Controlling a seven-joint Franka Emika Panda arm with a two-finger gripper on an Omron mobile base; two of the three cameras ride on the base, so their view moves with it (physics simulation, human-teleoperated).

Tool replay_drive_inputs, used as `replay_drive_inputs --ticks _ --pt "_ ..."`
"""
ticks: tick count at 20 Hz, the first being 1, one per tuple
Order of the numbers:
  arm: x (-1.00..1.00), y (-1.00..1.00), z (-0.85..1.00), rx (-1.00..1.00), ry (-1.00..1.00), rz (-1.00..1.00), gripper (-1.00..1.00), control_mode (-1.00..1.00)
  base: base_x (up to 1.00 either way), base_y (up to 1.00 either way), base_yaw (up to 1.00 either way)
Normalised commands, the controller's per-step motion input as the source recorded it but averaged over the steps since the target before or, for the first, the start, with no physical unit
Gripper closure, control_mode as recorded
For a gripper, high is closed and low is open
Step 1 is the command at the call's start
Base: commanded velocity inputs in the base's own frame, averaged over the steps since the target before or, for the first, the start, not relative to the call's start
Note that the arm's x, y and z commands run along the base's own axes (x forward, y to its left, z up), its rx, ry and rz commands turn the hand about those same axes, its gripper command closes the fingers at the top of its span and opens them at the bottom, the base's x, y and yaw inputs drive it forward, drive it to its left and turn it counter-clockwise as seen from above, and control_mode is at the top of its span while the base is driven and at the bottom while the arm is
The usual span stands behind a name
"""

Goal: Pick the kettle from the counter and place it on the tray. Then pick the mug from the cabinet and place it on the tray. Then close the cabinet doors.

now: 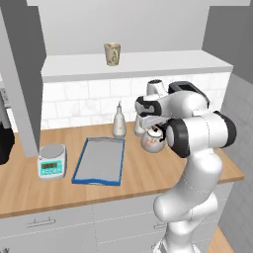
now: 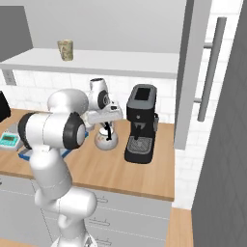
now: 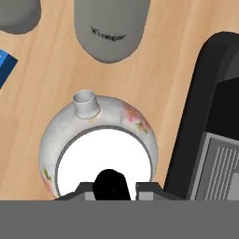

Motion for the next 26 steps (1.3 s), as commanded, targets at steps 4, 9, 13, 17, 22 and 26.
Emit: replay_drive_inputs --ticks 4,9,13,17,22,26 --pt "-0.5 0.32 0.11 0.0 -0.21 0.0 1.0 -1.0 0.0 0.0 0.0" --pt "-0.66 0.37 0.28 0.0 -0.19 0.0 1.0 -1.0 0.0 0.0 0.0" --pt "-0.76 0.29 0.71 0.0 -0.08 0.0 1.0 -1.0 0.0 0.0 0.0" --pt "-0.47 0.34 0.81 0.0 0.0 0.0 1.0 -1.0 0.0 0.0 0.0" --pt "-0.15 0.56 0.37 -0.01 0.03 0.03 1.0 -1.0 0.0 0.0 0.0" --pt "0.01 0.81 0.0 -0.04 0.01 0.01 1.0 -1.0 0.0 0.0 0.0"
